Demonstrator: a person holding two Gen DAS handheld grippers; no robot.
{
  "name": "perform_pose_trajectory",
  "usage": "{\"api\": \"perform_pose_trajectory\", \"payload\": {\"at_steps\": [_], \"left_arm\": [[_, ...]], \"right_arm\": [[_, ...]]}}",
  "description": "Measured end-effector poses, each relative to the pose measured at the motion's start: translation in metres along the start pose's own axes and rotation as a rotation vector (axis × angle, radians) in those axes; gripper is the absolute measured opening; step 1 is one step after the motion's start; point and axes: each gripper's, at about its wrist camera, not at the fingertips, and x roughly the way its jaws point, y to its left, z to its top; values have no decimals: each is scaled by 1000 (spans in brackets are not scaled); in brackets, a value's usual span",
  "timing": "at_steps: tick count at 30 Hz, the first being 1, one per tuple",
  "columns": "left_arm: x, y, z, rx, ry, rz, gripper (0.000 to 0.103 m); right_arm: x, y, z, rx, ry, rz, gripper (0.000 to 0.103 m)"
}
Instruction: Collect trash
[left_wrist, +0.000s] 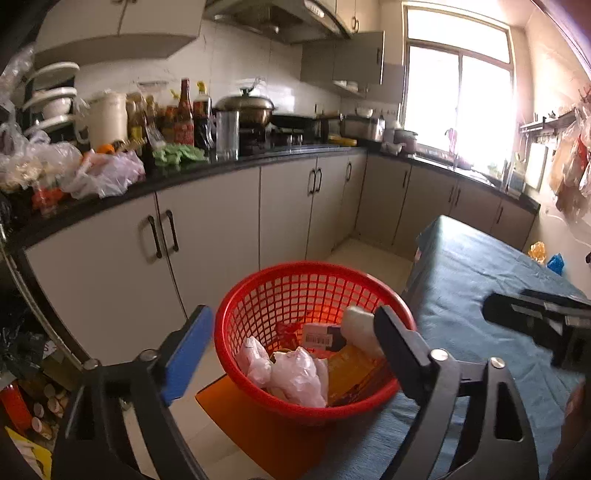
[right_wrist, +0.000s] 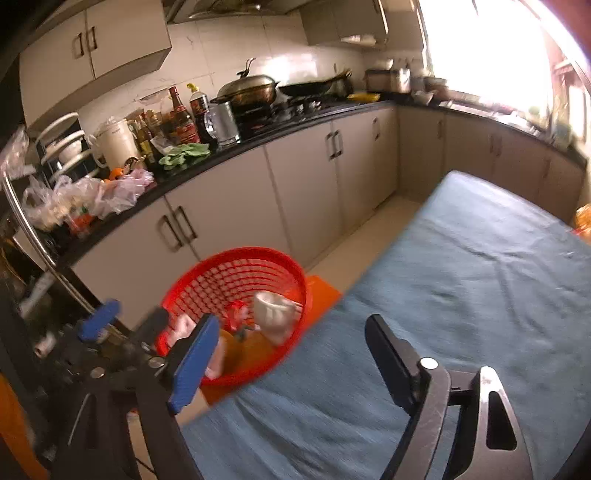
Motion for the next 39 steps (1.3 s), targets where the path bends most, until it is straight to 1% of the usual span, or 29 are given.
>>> {"api": "perform_pose_trajectory", "payload": {"at_steps": [2, 4, 5, 7, 10, 13, 15, 17, 18, 20, 22, 26, 29, 34, 39], "left_arm": [[-11, -5, -2, 12, -20, 21, 96], [-23, -12, -7, 31, -39, 41, 99], [-28, -15, -9, 35, -38, 45, 99], [-39, -24, -16, 67, -41, 76, 100], [-57, -37, -28, 129, -55, 122, 102], [-74, -48, -38, 196, -77, 144, 103], [-87, -56, -45, 233, -99, 142, 103], [-100, -64, -52, 272, -116, 112, 103], [-105, -67, -55, 284, -121, 108, 103], [-114, -73, -62, 282, -119, 112, 103], [-117, -79, -64, 284, -112, 95, 103], [-117, -81, -61, 232, -95, 55, 103], [-118, -81, -60, 211, -90, 49, 103], [-114, -80, -63, 223, -77, 58, 103], [-108, -73, -67, 211, -59, 62, 103]], "right_arm": [[-18, -4, -12, -13, -21, -41, 89], [-36, -8, -24, -23, -43, -83, 91], [-45, -9, -31, -31, -51, -103, 91], [-64, -13, -46, -46, -65, -140, 92], [-89, -17, -66, -51, -78, -195, 92], [-112, -21, -84, -43, -85, -254, 94], [-129, -23, -100, -47, -93, -294, 94], [-142, -24, -112, -46, -101, -341, 95], [-148, -24, -117, -46, -104, -353, 95], [-160, -25, -128, -47, -114, -380, 96], [-172, -28, -139, -35, -127, -407, 97], [-184, -31, -156, -31, -146, -470, 98], [-189, -33, -164, -20, -164, -518, 98], [-183, -29, -166, -18, -159, -518, 100], [-173, -26, -167, -36, -134, -518, 100]]}}
